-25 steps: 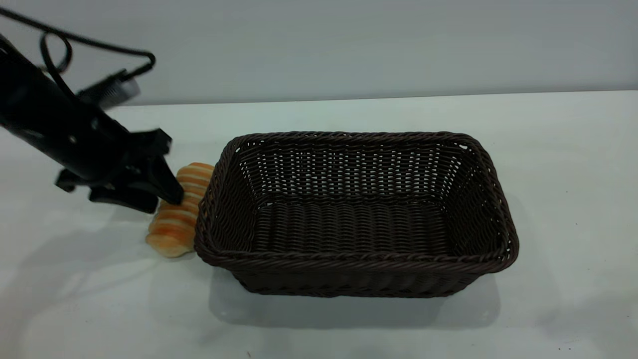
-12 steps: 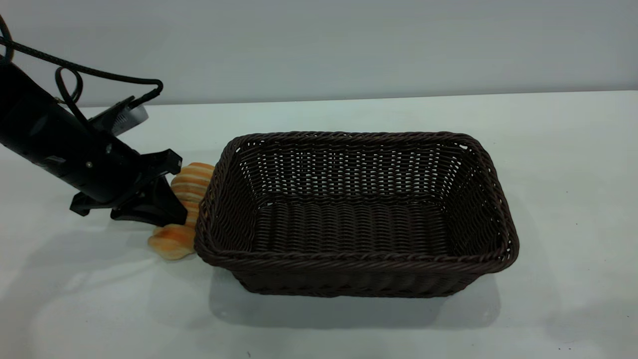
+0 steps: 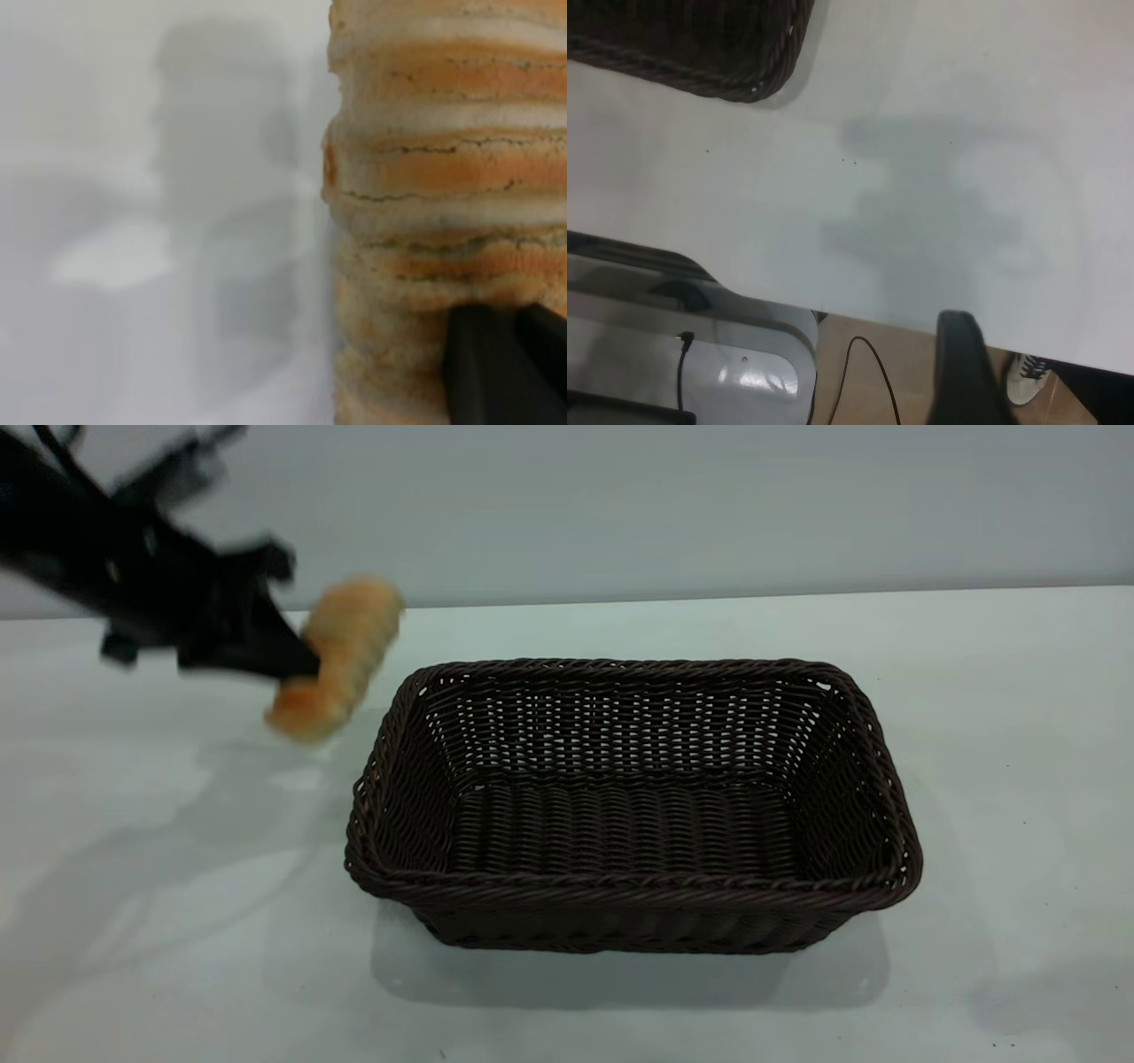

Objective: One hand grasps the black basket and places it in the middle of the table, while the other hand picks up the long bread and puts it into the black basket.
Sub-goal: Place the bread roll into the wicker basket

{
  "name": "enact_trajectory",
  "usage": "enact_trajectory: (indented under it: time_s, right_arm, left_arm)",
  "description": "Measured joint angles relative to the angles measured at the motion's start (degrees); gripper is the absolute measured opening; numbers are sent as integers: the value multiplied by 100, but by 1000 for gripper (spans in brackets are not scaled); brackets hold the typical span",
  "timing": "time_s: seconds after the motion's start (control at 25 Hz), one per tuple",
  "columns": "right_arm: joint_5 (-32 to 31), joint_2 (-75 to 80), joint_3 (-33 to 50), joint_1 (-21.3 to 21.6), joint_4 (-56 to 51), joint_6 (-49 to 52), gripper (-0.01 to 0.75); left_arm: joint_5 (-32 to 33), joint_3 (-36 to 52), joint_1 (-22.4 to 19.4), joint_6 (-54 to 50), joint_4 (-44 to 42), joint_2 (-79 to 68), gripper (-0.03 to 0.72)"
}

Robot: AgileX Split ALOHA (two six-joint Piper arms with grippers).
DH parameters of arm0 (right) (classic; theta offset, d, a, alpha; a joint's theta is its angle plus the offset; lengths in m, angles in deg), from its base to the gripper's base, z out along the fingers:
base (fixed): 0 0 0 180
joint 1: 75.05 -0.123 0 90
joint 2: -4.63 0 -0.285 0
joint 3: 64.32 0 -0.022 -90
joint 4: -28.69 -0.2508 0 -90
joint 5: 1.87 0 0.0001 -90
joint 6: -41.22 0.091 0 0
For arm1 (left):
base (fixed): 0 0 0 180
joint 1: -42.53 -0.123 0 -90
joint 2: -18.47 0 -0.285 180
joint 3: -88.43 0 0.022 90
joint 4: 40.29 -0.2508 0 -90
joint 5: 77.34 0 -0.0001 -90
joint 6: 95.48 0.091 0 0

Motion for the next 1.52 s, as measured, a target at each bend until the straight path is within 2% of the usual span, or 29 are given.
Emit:
enact_trajectory:
  time_s: [0.08,0.28,0.44,0.6,0.88,1.0,1.08,1.24,1.44,1.52]
  right_arm:
    - [0,0,0,0,0,0,475]
    - [0,0,0,0,0,0,475]
    - [-2,0,6,0,-5,0,475]
    - [-2,0,6,0,-22,0,475]
    - [-2,0,6,0,-27,0,475]
    - [-2,0,6,0,-27,0,475]
    - [-2,0,6,0,-27,0,475]
    - [-2,0,6,0,-32,0,475]
    - [-2,0,6,0,-32,0,475]
    - [-2,0,6,0,-32,0,475]
  left_arm:
    - [413,-111,0,80,-13,258,43]
    - [1920,-276,56,715,-62,495,41]
    - [2361,-276,316,1082,-144,459,41]
    - [2179,-276,764,1122,-144,298,41]
    - [991,-276,1669,1088,-97,-9,43]
    - [534,-276,1893,985,-39,-149,50]
    - [475,-276,1931,926,63,-230,68]
    - [494,-276,1931,920,176,-269,177]
    - [576,-276,1931,920,198,-269,385]
    - [576,-276,1911,906,193,-224,440]
